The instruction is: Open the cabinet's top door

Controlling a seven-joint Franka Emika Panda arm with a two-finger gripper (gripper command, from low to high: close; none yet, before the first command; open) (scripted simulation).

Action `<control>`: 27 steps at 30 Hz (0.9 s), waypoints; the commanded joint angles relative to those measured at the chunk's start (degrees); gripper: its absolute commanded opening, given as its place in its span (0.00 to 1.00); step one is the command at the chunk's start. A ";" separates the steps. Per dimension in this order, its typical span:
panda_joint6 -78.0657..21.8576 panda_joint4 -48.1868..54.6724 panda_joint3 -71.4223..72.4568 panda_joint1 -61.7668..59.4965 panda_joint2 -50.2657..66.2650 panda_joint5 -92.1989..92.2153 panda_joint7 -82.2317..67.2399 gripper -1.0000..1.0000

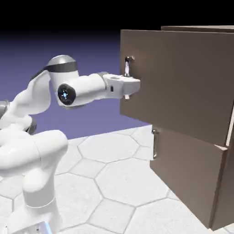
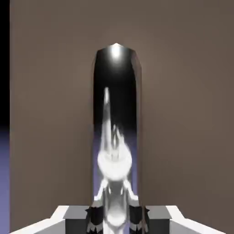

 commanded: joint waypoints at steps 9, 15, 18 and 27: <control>-22.37 -1.80 -10.33 -13.06 -6.25 -7.22 -5.69 0.00; -36.62 1.07 -16.70 -21.26 -18.26 -18.24 -15.47 0.00; -42.33 3.51 -18.22 -24.84 -24.49 -23.91 -20.85 0.00; -52.87 13.76 -18.75 -32.21 -43.18 -41.96 -38.39 0.00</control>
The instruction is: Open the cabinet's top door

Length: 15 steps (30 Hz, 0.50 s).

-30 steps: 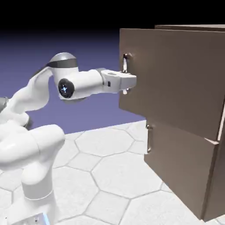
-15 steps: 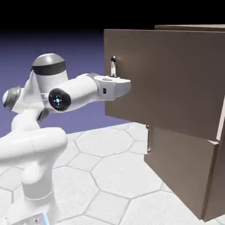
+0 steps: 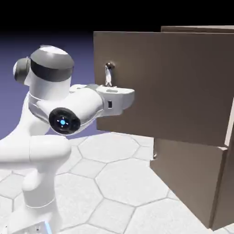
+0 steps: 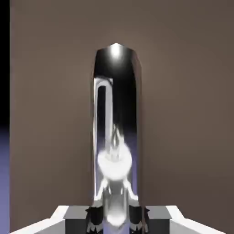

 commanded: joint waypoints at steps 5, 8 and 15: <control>-1.84 6.99 0.71 -1.42 -10.39 -9.77 -8.89 0.00; -2.21 11.50 1.17 -1.56 -16.62 -15.16 -13.34 0.00; -2.50 23.10 2.42 -0.84 -31.15 -26.03 -20.79 0.00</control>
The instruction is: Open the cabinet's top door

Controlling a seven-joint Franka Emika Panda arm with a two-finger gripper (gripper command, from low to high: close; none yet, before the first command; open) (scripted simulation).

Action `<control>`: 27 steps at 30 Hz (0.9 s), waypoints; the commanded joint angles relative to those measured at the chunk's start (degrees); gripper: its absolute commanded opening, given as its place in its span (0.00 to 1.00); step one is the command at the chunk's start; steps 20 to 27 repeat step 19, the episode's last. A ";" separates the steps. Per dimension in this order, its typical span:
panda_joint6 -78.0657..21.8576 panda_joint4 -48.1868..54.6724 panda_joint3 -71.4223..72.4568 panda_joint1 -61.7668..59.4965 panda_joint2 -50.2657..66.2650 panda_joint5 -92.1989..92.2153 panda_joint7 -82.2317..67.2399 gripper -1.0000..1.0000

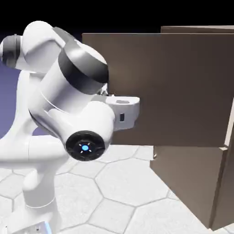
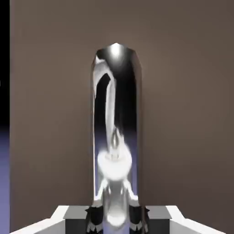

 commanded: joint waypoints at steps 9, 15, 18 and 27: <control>-1.38 17.50 2.38 1.97 -18.68 -10.51 -3.66 0.00; -3.48 29.96 4.25 3.86 -30.41 -15.15 -2.66 0.00; -4.71 35.58 5.04 4.92 -35.38 -16.57 -1.44 0.00; -4.71 35.58 5.04 4.92 -35.39 -16.57 -1.44 1.00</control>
